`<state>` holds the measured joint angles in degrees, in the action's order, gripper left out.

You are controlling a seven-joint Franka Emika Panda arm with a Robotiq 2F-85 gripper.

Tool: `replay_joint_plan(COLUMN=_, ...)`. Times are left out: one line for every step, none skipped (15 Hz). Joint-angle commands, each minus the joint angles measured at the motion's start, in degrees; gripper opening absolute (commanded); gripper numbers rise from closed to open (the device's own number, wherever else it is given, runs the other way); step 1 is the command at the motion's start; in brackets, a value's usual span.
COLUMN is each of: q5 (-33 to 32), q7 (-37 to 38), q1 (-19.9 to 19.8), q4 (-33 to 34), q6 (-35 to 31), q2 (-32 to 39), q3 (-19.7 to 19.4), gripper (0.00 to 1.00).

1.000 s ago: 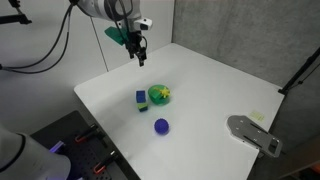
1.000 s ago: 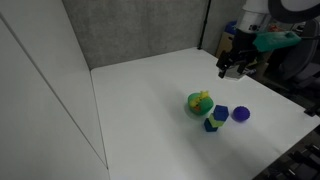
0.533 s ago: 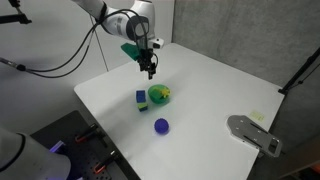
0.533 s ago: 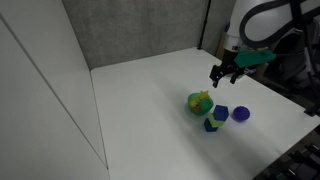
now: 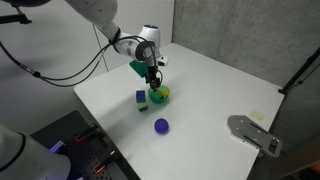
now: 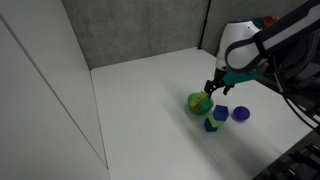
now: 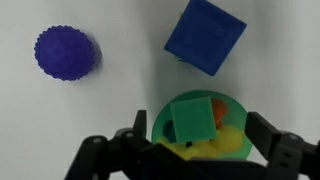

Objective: Pick up the green block and put it on the table

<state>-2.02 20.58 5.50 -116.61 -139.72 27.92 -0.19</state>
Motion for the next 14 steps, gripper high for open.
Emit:
replay_joint_plan(q5=-0.4, q7=0.8, q1=1.5, q4=4.8, q6=-0.8, q2=5.5, q3=-1.9, gripper=1.0)
replay_joint_plan(q5=-0.3, q7=0.7, q1=1.7, q4=5.8, q6=-1.1, q2=6.9, q3=-2.2, gripper=1.0)
replay_joint_plan(q5=-0.1, q7=0.6, q1=1.8, q4=6.8, q6=-1.3, q2=8.0, q3=-2.4, gripper=1.0)
replay_joint_plan(q5=-0.1, q7=0.6, q1=2.0, q4=7.7, q6=-1.3, q2=9.1, q3=-2.6, gripper=1.0)
replay_joint_plan(q5=-0.1, q7=0.6, q1=2.2, q4=8.6, q6=-1.4, q2=10.1, q3=-2.8, gripper=1.0)
replay_joint_plan(q5=-0.2, q7=0.7, q1=2.4, q4=9.5, q6=-1.5, q2=11.1, q3=-3.1, gripper=1.0)
replay_joint_plan(q5=0.0, q7=0.5, q1=2.5, q4=10.3, q6=-1.4, q2=12.0, q3=-3.1, gripper=1.0)
replay_joint_plan(q5=-0.1, q7=0.6, q1=2.8, q4=11.0, q6=-1.8, q2=12.8, q3=-3.2, gripper=1.0)
replay_joint_plan(q5=0.0, q7=0.6, q1=3.0, q4=11.7, q6=-1.9, q2=13.6, q3=-3.2, gripper=1.0)
replay_joint_plan(q5=0.0, q7=0.7, q1=3.2, q4=12.3, q6=-2.2, q2=14.3, q3=-3.3, gripper=1.0)
replay_joint_plan(q5=0.2, q7=0.8, q1=3.4, q4=12.8, q6=-2.8, q2=14.9, q3=-3.4, gripper=1.0)
replay_joint_plan(q5=0.3, q7=0.8, q1=3.6, q4=13.2, q6=-3.2, q2=15.5, q3=-3.3, gripper=1.0)
replay_joint_plan(q5=0.5, q7=0.8, q1=3.7, q4=13.6, q6=-3.7, q2=15.9, q3=-3.3, gripper=1.0)
replay_joint_plan(q5=0.5, q7=0.8, q1=3.8, q4=13.9, q6=-4.0, q2=16.4, q3=-3.4, gripper=1.0)
